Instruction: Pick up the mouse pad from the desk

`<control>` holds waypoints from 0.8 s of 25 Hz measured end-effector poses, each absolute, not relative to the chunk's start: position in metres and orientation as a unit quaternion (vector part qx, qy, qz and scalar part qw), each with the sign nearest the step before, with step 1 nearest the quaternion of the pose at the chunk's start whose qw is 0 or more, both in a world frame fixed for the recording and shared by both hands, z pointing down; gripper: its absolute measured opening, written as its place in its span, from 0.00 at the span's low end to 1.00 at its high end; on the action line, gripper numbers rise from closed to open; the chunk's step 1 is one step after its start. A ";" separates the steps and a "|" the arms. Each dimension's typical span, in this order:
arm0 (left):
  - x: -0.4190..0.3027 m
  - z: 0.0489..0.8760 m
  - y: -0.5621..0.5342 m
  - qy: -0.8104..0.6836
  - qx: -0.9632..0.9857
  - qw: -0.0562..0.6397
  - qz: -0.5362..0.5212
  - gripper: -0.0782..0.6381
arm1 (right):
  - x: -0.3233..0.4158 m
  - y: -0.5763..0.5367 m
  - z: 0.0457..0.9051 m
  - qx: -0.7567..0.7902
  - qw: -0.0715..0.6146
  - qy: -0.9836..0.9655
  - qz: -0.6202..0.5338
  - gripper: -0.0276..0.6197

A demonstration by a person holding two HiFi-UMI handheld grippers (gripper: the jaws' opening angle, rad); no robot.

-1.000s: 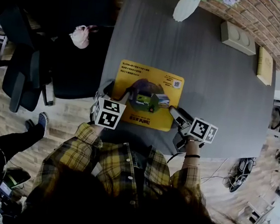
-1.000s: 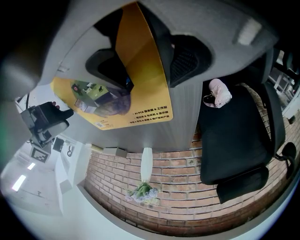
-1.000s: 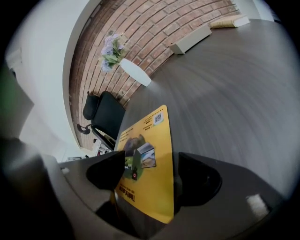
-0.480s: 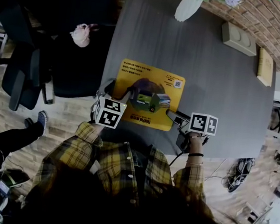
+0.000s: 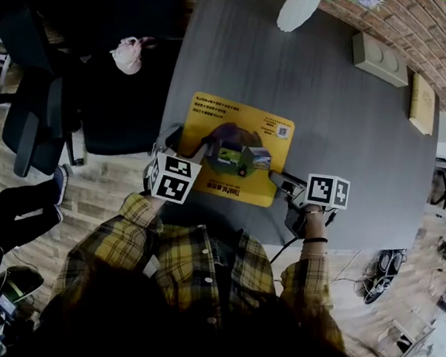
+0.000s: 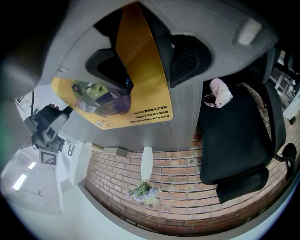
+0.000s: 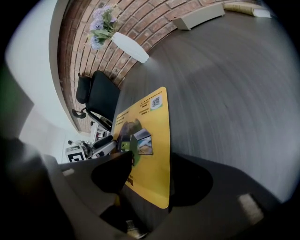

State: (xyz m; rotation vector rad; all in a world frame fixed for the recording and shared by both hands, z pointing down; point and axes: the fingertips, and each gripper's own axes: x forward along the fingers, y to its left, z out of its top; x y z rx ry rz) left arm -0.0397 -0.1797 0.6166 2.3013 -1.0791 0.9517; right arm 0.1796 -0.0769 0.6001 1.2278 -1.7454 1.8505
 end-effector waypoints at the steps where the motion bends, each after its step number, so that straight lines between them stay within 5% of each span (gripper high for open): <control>1: -0.040 0.617 -0.180 -0.388 0.829 0.212 0.341 0.53 | 0.179 -0.077 0.600 0.426 0.159 -0.612 0.647 0.44; 20: -0.040 0.617 -0.178 -0.384 0.828 0.216 0.346 0.53 | 0.183 -0.095 0.590 0.381 0.071 -0.646 0.658 0.48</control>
